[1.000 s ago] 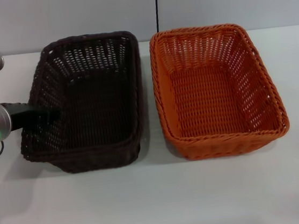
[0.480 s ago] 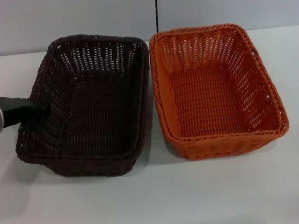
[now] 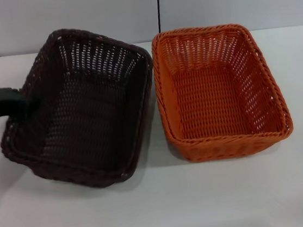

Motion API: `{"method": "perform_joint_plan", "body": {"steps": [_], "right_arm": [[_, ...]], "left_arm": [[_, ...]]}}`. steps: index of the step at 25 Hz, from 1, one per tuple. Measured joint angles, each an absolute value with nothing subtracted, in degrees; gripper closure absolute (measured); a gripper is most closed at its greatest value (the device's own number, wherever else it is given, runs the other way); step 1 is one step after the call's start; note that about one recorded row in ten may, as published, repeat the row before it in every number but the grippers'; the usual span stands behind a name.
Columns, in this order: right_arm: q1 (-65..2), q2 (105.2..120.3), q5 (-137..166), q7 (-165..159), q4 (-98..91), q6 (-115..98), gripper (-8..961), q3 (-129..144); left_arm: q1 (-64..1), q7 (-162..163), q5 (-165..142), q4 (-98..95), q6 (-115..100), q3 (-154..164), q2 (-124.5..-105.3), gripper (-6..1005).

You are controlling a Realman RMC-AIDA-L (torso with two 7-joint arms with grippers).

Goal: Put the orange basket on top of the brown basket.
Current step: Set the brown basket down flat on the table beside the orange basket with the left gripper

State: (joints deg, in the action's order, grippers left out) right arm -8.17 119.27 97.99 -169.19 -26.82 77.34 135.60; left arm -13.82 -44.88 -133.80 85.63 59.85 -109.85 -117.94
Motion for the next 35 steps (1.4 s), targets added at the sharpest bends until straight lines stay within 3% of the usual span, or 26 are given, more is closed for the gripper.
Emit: {"method": "perform_joint_plan", "body": {"steps": [14,35], "right_arm": [[-8.01,119.26,98.07,-169.19,-27.72,78.85,187,135.75],[-6.06,119.61,98.51,-169.19,-29.43,81.12,186,138.07]], "left_arm": [[-14.49,-53.69,-132.32,92.18,73.03,-117.68,-117.61,762],[-24.4,-61.81,-131.94,96.3,93.29,-128.29,-116.79,786]]}}
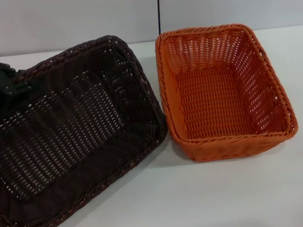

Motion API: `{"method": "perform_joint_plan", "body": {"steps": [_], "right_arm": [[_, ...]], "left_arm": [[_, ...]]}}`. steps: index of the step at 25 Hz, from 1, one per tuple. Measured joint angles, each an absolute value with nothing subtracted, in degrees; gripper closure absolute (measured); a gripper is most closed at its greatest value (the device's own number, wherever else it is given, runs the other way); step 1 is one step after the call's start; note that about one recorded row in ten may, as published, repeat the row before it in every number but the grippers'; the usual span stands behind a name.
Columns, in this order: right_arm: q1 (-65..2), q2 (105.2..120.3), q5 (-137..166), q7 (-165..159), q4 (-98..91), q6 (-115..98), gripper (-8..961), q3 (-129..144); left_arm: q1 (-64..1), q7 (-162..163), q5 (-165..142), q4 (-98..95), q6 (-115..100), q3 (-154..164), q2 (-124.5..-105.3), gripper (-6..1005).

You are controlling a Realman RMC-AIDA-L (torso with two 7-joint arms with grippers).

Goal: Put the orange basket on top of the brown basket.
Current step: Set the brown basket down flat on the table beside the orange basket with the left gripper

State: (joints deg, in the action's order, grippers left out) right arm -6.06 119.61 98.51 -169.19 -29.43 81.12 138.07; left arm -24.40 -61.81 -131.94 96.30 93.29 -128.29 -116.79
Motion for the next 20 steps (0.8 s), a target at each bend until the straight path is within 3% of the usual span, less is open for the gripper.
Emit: {"method": "perform_joint_plan", "body": {"steps": [20], "right_arm": [[-6.46,119.36,98.21,-169.19,-29.02,81.48,186,138.68]], "left_arm": [[-33.94,-68.2,-132.86,79.08,90.91,-128.18,-115.68,765]]}}
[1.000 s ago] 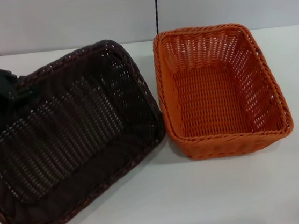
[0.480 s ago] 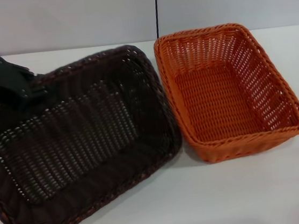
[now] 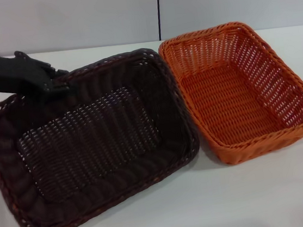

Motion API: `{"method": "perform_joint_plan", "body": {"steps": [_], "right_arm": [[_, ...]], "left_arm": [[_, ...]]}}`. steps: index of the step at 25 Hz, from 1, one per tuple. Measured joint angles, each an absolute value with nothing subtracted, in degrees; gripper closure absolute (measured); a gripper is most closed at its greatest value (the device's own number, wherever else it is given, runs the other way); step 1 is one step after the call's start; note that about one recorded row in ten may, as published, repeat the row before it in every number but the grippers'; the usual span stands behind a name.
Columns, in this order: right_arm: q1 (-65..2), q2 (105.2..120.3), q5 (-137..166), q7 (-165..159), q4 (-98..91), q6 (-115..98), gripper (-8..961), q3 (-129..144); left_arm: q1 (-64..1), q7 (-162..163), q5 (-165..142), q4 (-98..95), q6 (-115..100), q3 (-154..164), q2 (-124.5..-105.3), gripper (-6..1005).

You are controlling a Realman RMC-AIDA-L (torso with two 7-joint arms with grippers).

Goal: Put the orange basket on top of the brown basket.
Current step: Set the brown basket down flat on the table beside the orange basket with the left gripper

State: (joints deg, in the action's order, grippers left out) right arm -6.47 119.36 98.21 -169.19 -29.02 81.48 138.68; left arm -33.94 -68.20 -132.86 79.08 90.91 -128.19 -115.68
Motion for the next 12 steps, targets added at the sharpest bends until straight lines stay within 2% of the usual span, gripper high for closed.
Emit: {"method": "perform_joint_plan", "body": {"steps": [4,8,12], "right_arm": [[-6.58,119.28,98.16,-169.19,-28.91,81.17,186,138.68],[-6.59,119.27,98.16,-169.19,-28.89,81.17,186,138.65],[-6.71,119.26,98.16,-169.19,-28.6,80.61,186,138.61]], "left_arm": [[-34.31,-70.69,-133.79,78.36,89.34,-125.39,-116.46,761],[-34.38,-71.01,-134.43,78.36,88.21,-124.37,-116.77,574],[-32.08,-72.07,-133.68,82.88,79.39,-122.14,-117.98,402]]}}
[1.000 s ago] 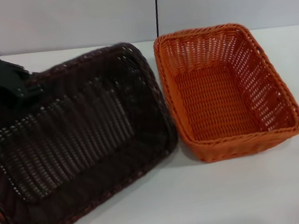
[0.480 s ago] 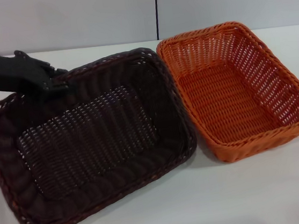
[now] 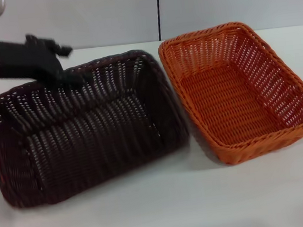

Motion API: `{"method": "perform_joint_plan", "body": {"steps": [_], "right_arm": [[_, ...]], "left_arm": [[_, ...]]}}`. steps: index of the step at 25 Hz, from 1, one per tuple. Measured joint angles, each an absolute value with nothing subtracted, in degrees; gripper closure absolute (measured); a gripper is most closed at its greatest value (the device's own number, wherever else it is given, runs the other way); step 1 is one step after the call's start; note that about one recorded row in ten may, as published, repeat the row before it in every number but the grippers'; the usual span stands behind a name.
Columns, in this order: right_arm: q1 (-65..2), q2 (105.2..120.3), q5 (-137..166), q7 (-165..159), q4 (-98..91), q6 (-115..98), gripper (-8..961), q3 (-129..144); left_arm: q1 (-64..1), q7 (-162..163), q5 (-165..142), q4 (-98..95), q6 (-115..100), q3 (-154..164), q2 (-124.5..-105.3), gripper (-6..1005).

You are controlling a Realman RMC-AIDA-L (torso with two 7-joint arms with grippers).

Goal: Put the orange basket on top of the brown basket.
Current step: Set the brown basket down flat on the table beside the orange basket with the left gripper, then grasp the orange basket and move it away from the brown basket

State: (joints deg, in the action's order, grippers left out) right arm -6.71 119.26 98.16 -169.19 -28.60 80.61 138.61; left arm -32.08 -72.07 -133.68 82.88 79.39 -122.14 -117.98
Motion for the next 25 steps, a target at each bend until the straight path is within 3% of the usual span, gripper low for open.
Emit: {"method": "perform_joint_plan", "body": {"steps": [6,7,8,12,16,17,18,20,23,25], "right_arm": [[-6.61,119.26,98.16,-169.19,-29.05,80.31,186,138.54],[-6.5,119.27,98.2,-169.19,-29.47,80.27,186,138.61],[-6.39,119.24,98.41,-169.19,-30.06,80.24,186,138.75],[-6.33,118.7,102.09,-169.26,-33.78,79.84,187,139.15],[-8.59,117.33,108.29,-169.28,-38.57,74.9,187,138.27],[-10.57,115.67,110.36,-169.29,-42.06,70.4,187,137.97],[-10.57,115.67,110.36,-169.29,-42.06,70.4,187,137.97],[-12.44,112.64,112.44,-169.3,-48.01,63.56,187,137.83],[-13.55,105.95,116.01,-169.31,-62.29,47.91,187,135.63],[-12.97,103.27,120.22,-169.36,-71.54,34.78,187,131.47]], "left_arm": [[-26.61,-71.81,-129.32,88.26,63.24,-115.74,-118.28,217],[-21.46,-71.92,-126.55,90.77,51.09,-109.86,-118.36,191],[-21.46,-71.92,-126.55,90.77,51.09,-109.86,-118.36,191],[-9.39,-73.37,-124.39,92.62,16.09,-91.63,-118.06,191],[-4.5,-67.19,-128.22,84.45,-17.73,-75.33,-117.95,191],[-3.99,-63.34,-130.85,81.3,-27.49,-72.38,-117.93,191],[-3.57,-60.01,-132.82,78.93,-34.19,-71.07,-117.94,191],[-2.39,-48.41,-137.44,71.47,-50.84,-68.59,-118.09,191],[-2.13,-32.86,-137.97,60.19,-62.23,-68.34,-118.25,191],[-2.2,-29.11,-137.71,56.52,-63.71,-68.7,-118.29,191]]}}
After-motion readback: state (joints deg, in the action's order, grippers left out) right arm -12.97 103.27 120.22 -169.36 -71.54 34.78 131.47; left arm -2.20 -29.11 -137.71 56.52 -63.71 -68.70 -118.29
